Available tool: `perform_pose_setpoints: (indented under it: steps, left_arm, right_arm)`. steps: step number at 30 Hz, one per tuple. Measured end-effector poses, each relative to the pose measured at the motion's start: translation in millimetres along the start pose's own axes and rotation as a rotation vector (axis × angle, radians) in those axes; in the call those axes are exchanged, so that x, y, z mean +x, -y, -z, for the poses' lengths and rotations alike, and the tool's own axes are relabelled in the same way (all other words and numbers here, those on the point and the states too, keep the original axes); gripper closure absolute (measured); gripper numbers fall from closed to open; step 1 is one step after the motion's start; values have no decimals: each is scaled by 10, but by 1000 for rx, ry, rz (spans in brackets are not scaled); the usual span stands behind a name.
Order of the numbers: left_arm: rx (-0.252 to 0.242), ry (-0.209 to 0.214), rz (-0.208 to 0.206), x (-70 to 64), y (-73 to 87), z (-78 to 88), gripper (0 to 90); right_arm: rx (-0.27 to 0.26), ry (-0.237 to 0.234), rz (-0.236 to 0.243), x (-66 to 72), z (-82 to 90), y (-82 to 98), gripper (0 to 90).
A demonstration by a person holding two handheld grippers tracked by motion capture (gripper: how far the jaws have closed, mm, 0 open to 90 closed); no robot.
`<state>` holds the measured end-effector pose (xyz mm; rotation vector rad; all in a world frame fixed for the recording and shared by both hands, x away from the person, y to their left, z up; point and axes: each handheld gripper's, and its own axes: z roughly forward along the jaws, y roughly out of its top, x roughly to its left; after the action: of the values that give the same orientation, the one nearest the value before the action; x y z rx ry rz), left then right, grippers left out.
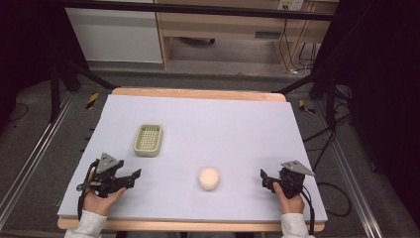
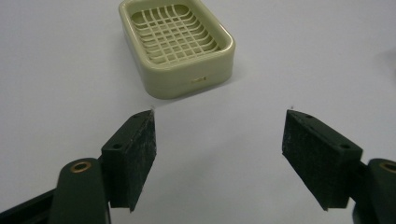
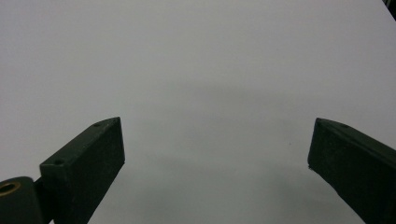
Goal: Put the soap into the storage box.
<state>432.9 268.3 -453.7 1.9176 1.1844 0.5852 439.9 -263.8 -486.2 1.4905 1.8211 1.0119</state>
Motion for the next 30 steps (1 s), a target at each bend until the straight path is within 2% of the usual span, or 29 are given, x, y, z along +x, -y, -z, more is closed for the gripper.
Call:
perform_pose_setpoints:
  steps: [23,30]
  left_arm:
    - [-6,37,-30,-185,-85,-45,233]
    - [-1,46,-52,-245,-123,-76,228]
  right_arm:
    - [3,0,5,3,-5,-1,42]
    - [4,2,8,5,-5,0,42]
